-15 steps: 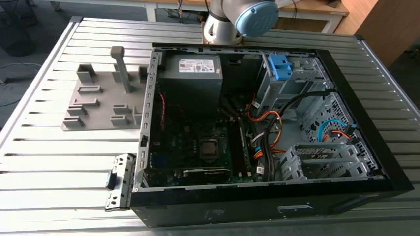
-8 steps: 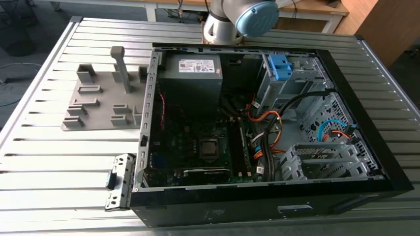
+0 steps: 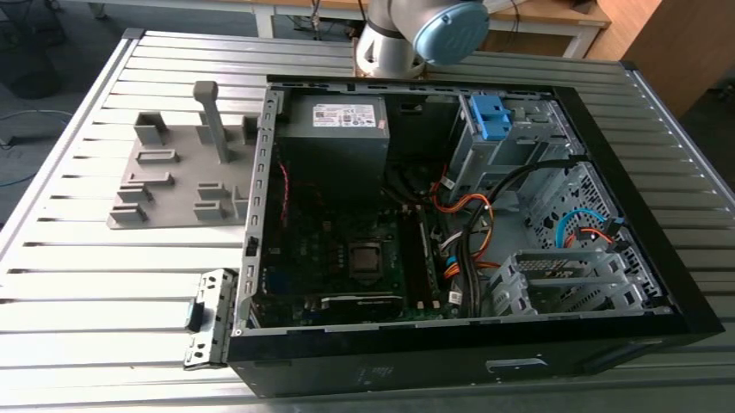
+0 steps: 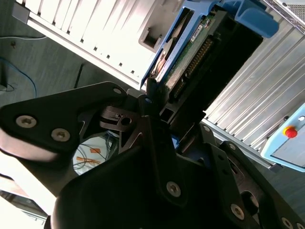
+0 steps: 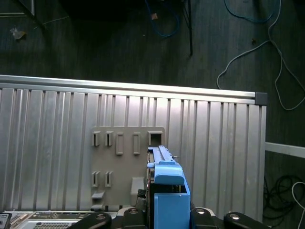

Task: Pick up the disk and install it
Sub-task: 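Pick up the disk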

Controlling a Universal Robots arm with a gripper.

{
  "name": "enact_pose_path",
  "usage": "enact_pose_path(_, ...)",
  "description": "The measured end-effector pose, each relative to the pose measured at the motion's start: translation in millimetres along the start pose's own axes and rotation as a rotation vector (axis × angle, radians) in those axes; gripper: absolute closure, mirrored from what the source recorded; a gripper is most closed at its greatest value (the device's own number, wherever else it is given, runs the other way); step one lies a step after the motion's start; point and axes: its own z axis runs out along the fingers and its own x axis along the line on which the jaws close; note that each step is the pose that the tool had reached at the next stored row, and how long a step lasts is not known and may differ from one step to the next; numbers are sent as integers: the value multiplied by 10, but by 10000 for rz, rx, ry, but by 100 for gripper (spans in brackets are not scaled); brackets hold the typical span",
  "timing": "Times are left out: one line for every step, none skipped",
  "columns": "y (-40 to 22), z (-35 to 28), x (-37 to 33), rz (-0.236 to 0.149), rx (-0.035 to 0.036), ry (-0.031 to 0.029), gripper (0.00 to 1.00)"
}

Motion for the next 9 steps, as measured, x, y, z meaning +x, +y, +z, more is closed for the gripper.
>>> enact_pose_path(1, 0, 9, 0, 0, 1, 64)
enact_pose_path(1, -1, 16, 0, 0, 1, 64)
enact_pose_path(1, -1, 24, 0, 0, 3, 64)
enact_pose_path(1, -2, 29, 0, 0, 4, 64)
enact_pose_path(1, -2, 34, 0, 0, 6, 64)
enact_pose_path(1, -2, 39, 0, 0, 9, 64)
enact_pose_path(2, -3, 44, 0, 0, 11, 64)
enact_pose_path(2, -3, 50, 0, -1, 13, 64)
enact_pose_path(2, -3, 57, 1, 0, 14, 64)
